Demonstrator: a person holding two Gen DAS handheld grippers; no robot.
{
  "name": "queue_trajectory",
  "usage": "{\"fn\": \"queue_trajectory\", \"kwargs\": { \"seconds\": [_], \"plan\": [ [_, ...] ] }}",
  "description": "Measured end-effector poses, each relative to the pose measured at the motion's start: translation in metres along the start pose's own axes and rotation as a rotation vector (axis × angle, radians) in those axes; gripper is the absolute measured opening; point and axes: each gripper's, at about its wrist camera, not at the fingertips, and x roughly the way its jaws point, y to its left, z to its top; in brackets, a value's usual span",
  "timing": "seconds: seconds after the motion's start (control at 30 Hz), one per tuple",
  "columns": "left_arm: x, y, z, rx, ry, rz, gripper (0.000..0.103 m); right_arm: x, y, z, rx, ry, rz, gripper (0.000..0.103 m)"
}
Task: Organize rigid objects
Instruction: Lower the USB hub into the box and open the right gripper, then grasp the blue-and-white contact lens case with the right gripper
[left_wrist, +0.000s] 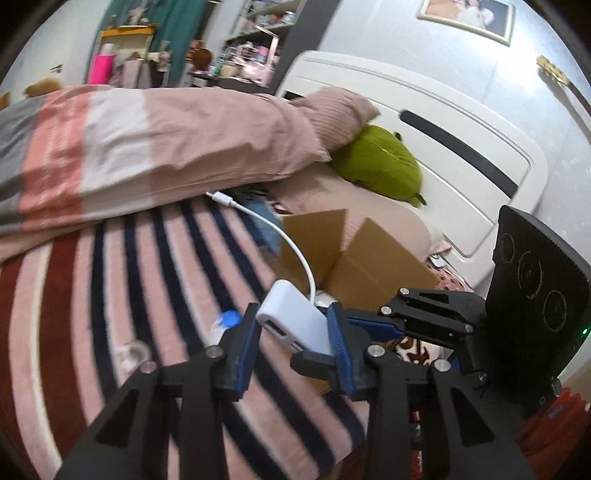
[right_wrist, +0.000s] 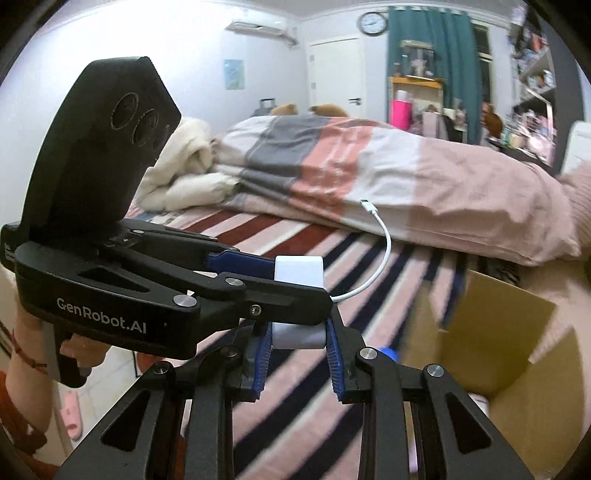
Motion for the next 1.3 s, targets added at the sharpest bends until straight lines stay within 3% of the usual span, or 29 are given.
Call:
{"fn": "queue_trajectory", "kwargs": {
  "seconds": [0.33, 0.47, 0.5, 0.53, 0.6, 0.67, 0.97, 1.3],
  "plan": [
    [0.081, -0.062, 0.026, 0.069, 0.127, -0.111, 0.034, -0.045, -0.085, -0.028, 0.171, 0.063, -0.109, 0.022],
    [0.098, -0.069, 0.027, 0.068, 0.153, -0.114, 0.034, -0.050, -0.104, -0.039, 0.212, 0.096, -0.126, 0.023],
    [0.099, -0.070, 0.027, 0.070, 0.152, -0.104, 0.038, -0.050, -0.107, -0.041, 0.217, 0.101, -0.127, 0.023],
    [0.099, -0.069, 0.027, 0.069, 0.150, -0.094, 0.053, -0.050, -0.108, -0.042, 0.217, 0.107, -0.129, 0.023],
    [0.094, -0.064, 0.027, 0.067, 0.128, -0.058, 0.075, -0.049, -0.109, -0.042, 0.215, 0.112, -0.154, 0.033],
    [0.087, -0.059, 0.028, 0.069, 0.113, -0.042, 0.075, -0.048, -0.110, -0.040, 0.211, 0.120, -0.188, 0.047],
    [0.033, -0.020, 0.021, 0.025, 0.025, 0.028, 0.076, -0.044, -0.091, -0.028, 0.184, 0.128, -0.164, 0.048],
    [-0.053, 0.062, -0.020, -0.070, -0.090, 0.242, 0.078, 0.004, -0.005, 0.014, 0.047, 0.120, -0.014, 0.048]
  ]
}}
